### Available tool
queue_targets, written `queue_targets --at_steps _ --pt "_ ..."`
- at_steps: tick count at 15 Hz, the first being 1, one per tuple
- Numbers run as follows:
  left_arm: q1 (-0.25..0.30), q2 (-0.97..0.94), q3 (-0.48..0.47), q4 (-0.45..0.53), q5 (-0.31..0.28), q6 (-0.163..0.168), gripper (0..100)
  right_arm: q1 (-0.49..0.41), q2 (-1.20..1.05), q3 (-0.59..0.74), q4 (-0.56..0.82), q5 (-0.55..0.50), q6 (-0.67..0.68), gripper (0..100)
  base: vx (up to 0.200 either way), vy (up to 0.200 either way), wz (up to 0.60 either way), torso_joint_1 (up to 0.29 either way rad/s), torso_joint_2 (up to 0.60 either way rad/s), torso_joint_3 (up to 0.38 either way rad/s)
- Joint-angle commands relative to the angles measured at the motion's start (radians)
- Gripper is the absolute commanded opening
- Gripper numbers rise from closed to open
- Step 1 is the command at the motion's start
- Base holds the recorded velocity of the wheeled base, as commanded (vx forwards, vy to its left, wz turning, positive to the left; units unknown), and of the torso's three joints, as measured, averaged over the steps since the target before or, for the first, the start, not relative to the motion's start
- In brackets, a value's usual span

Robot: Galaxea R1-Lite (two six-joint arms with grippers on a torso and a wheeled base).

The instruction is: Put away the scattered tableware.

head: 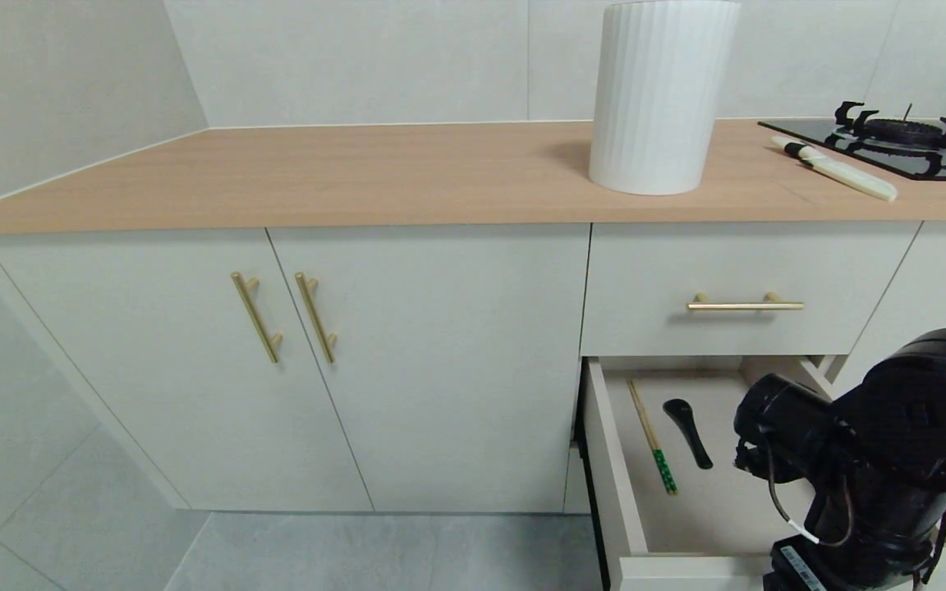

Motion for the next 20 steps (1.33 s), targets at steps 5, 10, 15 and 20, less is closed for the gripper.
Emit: queue_targets --at_steps 5,10,15,20 --pt "0.000 0.000 0.000 0.000 0.000 0.000 100 -0.127 0.006 0.013 -0.166 -0.032 0.002 100 0.000 0.000 0.00 0.000 0.00 0.000" --pt "0.000 0.000 0.000 0.000 0.000 0.000 100 -0.143 0.007 0.111 -0.439 -0.084 0.002 100 0.000 0.000 0.00 0.000 0.00 0.000" --pt "0.000 0.000 0.000 0.000 0.000 0.000 100 -0.143 0.012 0.212 -0.763 -0.115 0.004 100 0.000 0.000 0.00 0.000 0.00 0.000" --pt "0.000 0.000 0.000 0.000 0.001 0.000 100 -0.143 0.027 0.266 -0.973 -0.136 0.005 100 0.000 0.000 0.00 0.000 0.00 0.000"
